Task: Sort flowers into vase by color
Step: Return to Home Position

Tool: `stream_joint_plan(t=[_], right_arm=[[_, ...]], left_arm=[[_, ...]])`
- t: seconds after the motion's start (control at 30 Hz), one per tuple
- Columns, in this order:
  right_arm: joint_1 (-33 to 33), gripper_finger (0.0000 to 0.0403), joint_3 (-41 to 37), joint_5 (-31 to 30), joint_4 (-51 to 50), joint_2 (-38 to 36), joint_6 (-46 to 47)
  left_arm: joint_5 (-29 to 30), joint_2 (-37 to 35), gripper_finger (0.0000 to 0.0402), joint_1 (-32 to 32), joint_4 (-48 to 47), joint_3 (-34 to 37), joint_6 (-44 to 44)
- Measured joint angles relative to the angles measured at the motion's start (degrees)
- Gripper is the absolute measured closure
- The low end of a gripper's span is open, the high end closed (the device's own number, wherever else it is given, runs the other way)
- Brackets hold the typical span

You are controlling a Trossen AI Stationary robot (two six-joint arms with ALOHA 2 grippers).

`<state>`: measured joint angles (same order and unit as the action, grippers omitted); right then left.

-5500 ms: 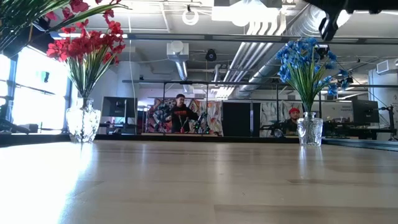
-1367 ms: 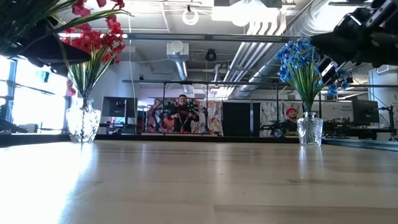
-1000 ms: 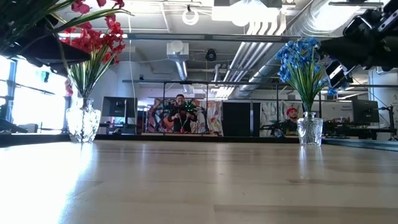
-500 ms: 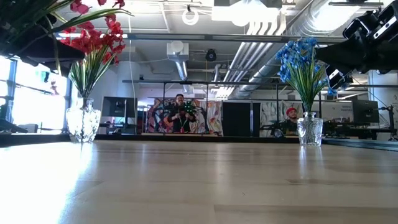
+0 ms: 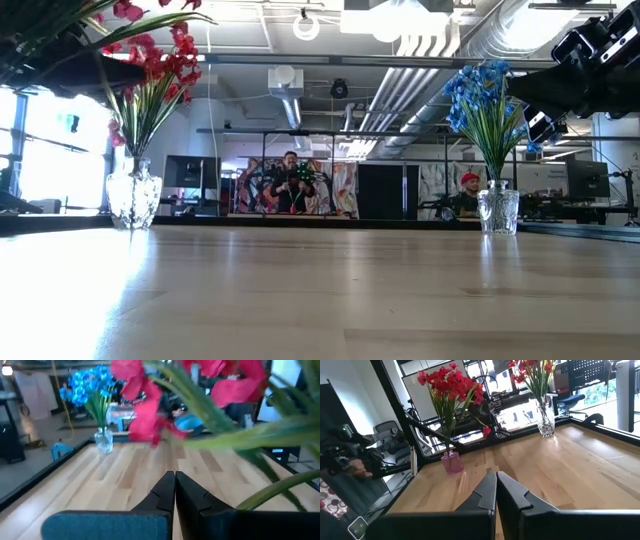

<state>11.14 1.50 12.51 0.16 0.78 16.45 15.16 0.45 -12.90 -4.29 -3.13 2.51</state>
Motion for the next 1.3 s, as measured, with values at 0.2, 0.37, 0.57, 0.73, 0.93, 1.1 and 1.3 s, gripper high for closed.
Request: stream_joint_plan(t=[0.2, 0.37, 0.57, 0.73, 0.93, 1.1, 1.3], right_arm=[[0.0, 0.0402, 0.0, 0.0, 0.0, 0.0, 0.0], [0.0, 0.0402, 0.0, 0.0, 0.0, 0.0, 0.0], [0.0, 0.0402, 0.0, 0.0, 0.0, 0.0, 0.0], [0.0, 0.0402, 0.0, 0.0, 0.0, 0.0, 0.0], [0.0, 0.0402, 0.0, 0.0, 0.0, 0.0, 0.0], [0.0, 0.0402, 0.0, 0.0, 0.0, 0.0, 0.0], [0.0, 0.0402, 0.0, 0.0, 0.0, 0.0, 0.0]], left_arm=[[-3.7, 0.2, 0.0401, 0.1, 1.6, 0.6, 1.3], [-3.7, 0.6, 0.0401, 0.1, 1.6, 0.6, -0.2], [-3.7, 0.7, 0.0401, 0.1, 1.5, 0.6, -0.8], [-3.7, 0.7, 0.0401, 0.1, 1.5, 0.6, -0.8], [-3.7, 0.7, 0.0401, 0.1, 1.5, 0.6, -0.8], [-3.7, 0.7, 0.0401, 0.1, 1.5, 0.6, -0.8], [-3.7, 0.7, 0.0401, 0.1, 1.5, 0.6, -0.8]])
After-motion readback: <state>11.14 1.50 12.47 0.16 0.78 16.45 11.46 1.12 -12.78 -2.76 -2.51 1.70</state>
